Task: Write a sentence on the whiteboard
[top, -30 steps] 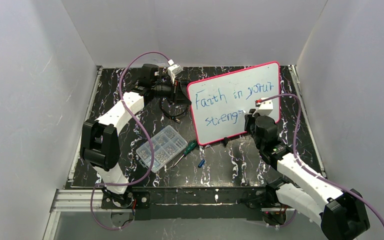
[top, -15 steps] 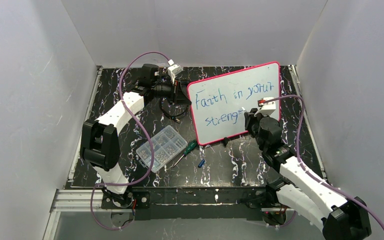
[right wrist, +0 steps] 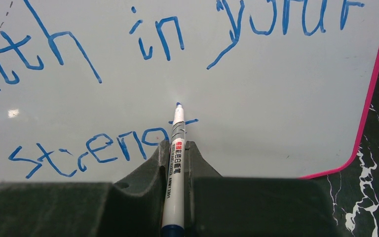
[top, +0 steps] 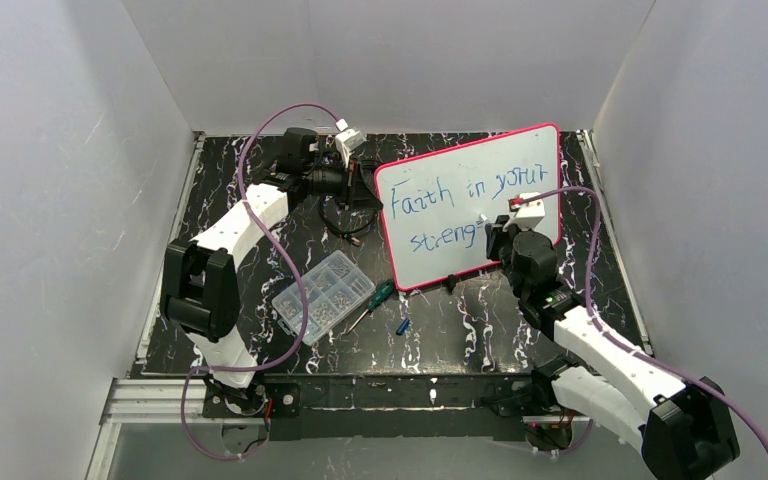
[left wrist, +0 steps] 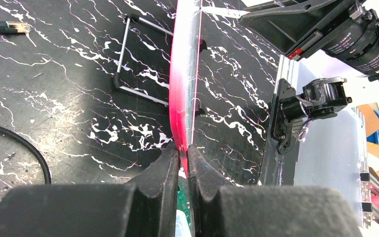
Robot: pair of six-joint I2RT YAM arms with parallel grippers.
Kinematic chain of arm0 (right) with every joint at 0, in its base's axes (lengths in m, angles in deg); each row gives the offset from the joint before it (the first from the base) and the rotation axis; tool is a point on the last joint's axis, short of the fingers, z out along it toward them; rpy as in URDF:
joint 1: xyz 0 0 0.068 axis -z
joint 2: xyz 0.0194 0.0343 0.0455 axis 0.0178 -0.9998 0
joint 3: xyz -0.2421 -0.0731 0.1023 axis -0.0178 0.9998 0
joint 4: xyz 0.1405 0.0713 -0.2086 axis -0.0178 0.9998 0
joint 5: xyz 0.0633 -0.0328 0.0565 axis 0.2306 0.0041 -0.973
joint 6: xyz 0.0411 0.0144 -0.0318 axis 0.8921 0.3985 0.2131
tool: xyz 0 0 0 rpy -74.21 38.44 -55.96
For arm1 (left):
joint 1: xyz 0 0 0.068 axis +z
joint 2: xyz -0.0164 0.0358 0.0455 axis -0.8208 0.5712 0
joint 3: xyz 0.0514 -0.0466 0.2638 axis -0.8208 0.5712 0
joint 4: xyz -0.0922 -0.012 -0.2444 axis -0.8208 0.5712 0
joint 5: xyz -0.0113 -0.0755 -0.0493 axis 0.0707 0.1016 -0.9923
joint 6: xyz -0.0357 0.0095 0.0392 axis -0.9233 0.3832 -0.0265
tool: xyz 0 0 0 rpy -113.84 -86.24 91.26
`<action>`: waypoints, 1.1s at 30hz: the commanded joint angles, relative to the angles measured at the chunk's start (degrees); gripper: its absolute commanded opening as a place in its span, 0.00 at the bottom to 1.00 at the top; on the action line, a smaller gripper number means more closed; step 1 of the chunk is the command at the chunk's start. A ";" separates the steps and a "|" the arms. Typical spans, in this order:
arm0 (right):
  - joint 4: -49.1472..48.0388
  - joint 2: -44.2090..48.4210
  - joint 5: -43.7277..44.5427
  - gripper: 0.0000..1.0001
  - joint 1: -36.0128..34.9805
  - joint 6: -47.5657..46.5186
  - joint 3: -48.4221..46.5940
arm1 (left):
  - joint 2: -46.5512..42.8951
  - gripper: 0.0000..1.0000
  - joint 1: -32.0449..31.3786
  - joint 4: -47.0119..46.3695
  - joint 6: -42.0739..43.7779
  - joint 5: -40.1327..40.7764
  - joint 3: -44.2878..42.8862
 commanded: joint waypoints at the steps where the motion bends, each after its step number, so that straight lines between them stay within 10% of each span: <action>1: -0.30 1.41 1.87 0.01 0.18 0.77 1.10 | -1.53 0.00 -0.47 0.25 0.39 -2.33 -1.53; 33: 6.26 1.83 6.58 0.01 0.21 4.24 2.44 | -1.62 0.00 -0.54 0.12 0.17 -2.42 -1.54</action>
